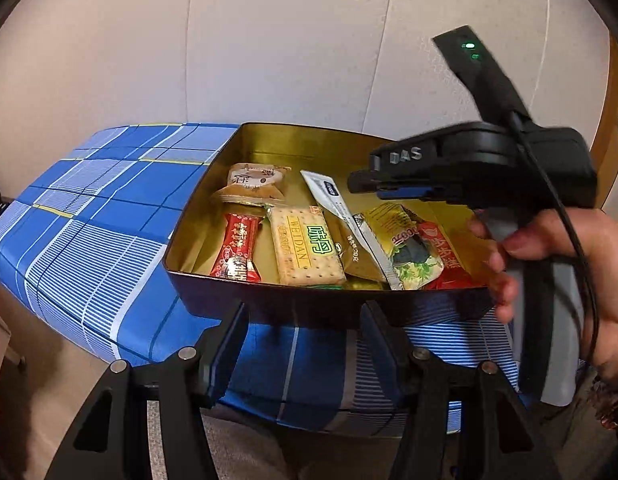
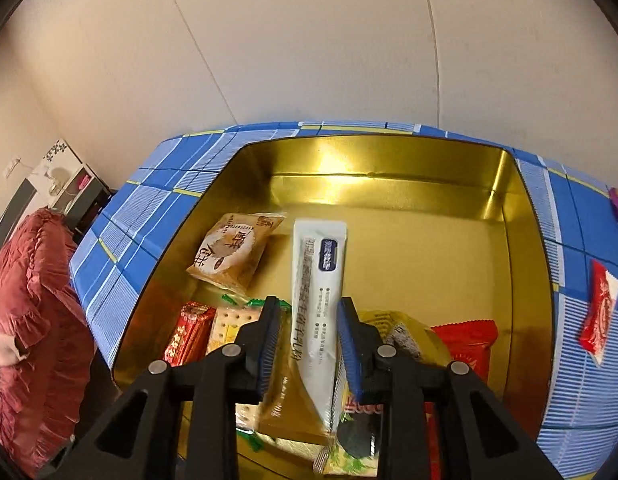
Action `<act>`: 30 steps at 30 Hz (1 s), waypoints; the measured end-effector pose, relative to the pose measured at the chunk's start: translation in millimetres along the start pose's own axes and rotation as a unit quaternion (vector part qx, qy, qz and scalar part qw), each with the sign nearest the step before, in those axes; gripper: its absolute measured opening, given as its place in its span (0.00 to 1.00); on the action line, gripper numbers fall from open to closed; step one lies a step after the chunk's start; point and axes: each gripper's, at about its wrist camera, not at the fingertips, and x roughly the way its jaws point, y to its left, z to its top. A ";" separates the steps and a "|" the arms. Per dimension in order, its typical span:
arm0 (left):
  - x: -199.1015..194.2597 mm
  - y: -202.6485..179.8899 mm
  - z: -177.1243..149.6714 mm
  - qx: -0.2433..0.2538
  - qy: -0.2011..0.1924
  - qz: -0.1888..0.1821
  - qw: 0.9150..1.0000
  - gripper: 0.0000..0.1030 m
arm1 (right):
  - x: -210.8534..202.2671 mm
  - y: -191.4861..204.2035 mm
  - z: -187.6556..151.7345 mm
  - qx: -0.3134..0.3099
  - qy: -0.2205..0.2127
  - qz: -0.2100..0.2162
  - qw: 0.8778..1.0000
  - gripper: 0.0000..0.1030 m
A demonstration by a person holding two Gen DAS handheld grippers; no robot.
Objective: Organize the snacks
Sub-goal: 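Carry the white-and-brown bar into the gold tray and open the right gripper, then grasp the chipmunk-printed bar with right while left grasps the red-and-white pastry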
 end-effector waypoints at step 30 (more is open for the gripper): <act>3.5 -107.2 -9.3 0.103 0.020 -0.042 0.994 0.57 | -112.0 -157.2 -71.4 0.009 -0.032 -0.135 0.990 0.33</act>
